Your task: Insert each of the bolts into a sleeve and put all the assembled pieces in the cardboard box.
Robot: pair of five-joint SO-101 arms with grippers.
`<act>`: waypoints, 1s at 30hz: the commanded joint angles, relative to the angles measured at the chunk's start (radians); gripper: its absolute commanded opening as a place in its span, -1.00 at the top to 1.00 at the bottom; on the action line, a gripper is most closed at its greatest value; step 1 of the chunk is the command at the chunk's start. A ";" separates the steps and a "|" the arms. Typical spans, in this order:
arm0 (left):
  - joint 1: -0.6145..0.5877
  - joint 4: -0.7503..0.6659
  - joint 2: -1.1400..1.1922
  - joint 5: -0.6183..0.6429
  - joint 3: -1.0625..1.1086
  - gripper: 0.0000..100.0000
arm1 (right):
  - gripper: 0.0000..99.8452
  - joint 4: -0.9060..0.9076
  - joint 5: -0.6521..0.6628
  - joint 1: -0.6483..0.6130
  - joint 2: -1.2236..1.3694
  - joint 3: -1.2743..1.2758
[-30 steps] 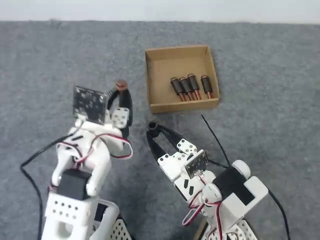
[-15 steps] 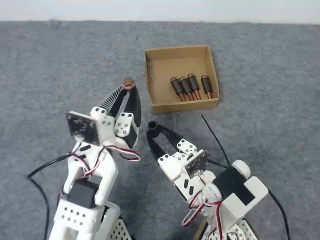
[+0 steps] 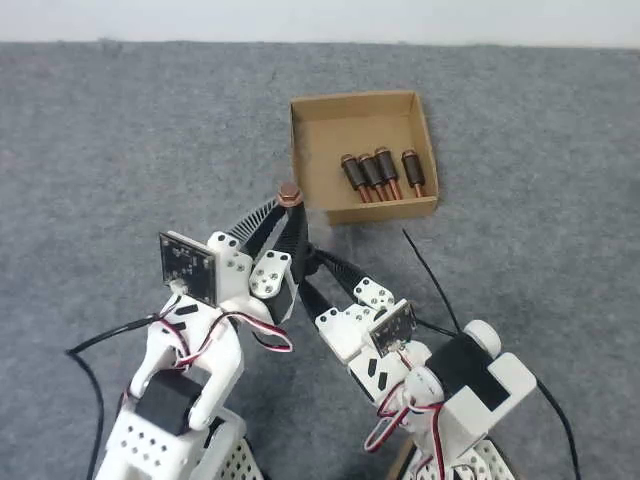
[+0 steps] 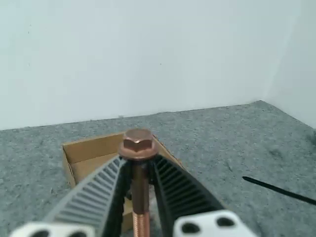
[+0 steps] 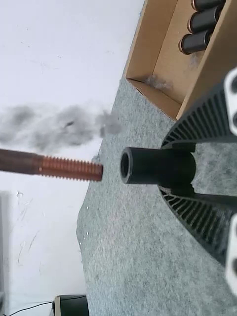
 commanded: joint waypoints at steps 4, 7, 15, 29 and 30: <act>0.008 -0.121 -0.031 0.006 0.114 0.98 | 0.99 -0.005 0.000 -0.004 0.001 0.011; 0.011 -0.140 -0.031 0.006 0.133 0.98 | 0.99 -0.005 0.000 -0.004 0.001 0.011; 0.012 -0.140 -0.032 0.006 0.133 0.98 | 0.99 -0.007 0.000 -0.004 0.001 0.011; 0.014 -0.120 -0.032 0.083 0.179 0.98 | 0.99 -0.010 -0.006 0.042 -0.008 0.008; 0.014 -0.109 -0.032 0.083 0.179 0.98 | 0.99 -0.010 -0.005 0.042 -0.008 0.005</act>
